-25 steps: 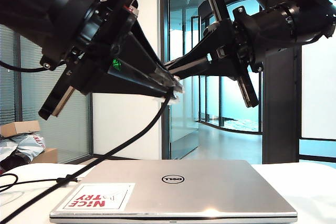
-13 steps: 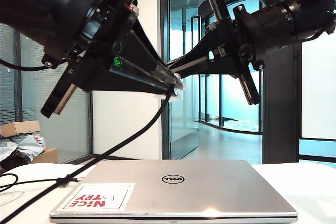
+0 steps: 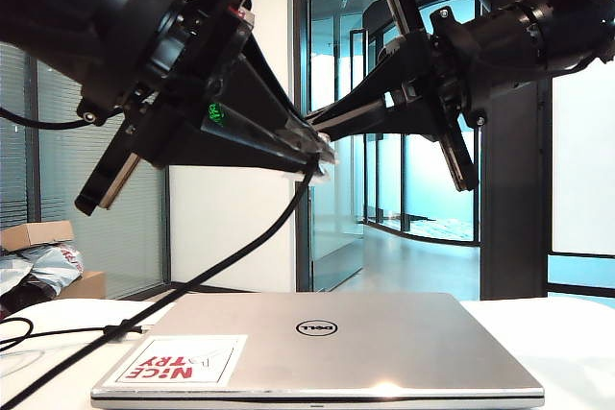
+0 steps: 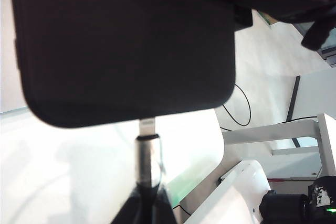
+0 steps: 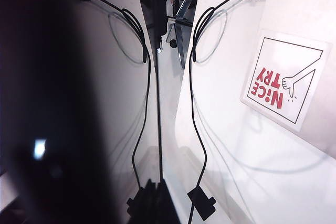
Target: Pick up the charging cable and the phone, plug the charging cable into the charging port on the phone, and finally place them back on the table.
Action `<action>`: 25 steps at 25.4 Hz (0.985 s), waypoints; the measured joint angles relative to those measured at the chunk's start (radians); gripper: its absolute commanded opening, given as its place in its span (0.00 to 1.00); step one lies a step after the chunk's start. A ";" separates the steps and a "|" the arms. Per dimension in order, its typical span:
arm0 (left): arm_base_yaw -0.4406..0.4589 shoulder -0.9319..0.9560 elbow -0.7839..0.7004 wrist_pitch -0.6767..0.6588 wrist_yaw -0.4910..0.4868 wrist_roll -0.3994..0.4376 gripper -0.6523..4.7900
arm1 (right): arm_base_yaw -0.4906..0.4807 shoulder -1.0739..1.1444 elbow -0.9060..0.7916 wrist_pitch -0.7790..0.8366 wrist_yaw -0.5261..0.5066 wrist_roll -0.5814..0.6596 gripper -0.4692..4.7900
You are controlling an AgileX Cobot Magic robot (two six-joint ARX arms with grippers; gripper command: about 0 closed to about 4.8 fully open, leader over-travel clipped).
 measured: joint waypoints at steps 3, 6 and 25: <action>0.000 0.000 0.000 0.000 0.000 0.000 0.11 | 0.000 0.000 0.000 0.000 0.000 0.007 0.08; 0.000 0.000 0.000 0.000 0.000 0.000 0.11 | 0.000 0.000 0.000 0.000 0.000 0.017 0.08; 0.000 0.000 0.000 0.001 0.000 0.000 0.11 | 0.001 0.000 0.000 0.017 0.000 0.010 0.08</action>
